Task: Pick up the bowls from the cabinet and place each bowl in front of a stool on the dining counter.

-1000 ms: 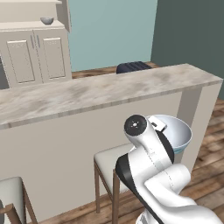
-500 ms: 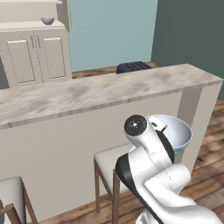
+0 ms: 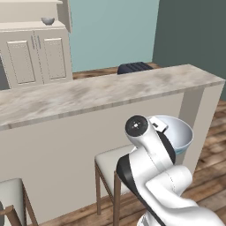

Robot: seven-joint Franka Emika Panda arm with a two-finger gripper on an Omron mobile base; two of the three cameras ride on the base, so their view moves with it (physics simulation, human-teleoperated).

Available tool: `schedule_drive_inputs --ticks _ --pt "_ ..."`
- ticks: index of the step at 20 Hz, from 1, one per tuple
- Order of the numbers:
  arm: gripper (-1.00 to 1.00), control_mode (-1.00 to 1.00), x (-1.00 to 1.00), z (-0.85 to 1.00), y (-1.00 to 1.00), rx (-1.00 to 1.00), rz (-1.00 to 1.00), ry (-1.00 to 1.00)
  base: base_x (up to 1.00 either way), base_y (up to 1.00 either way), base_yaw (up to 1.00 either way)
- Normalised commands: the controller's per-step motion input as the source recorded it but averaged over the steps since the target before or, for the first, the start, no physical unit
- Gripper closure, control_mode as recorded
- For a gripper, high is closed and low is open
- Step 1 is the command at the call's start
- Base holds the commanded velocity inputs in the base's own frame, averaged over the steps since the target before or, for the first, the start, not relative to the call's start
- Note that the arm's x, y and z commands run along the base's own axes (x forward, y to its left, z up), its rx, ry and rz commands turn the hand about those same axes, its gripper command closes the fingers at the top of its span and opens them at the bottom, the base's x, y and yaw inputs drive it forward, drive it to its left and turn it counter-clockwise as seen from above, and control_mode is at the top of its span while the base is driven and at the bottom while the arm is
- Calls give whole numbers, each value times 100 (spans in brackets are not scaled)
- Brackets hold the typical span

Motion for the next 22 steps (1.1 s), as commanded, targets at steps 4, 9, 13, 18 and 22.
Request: schedule_drive_inputs --ticks 4,9,13,18,22 --pt "100 -100 53 0 0 0 0 2 0 0 0" --pt "100 -100 73 35 2 2 -5 2 0 0 0" --pt "100 -100 80 66 4 16 0 0 0 0 0" --pt "100 -100 95 52 34 9 0 0 0 0 0" --pt "100 -100 73 33 48 3 0 0 0 0 0"
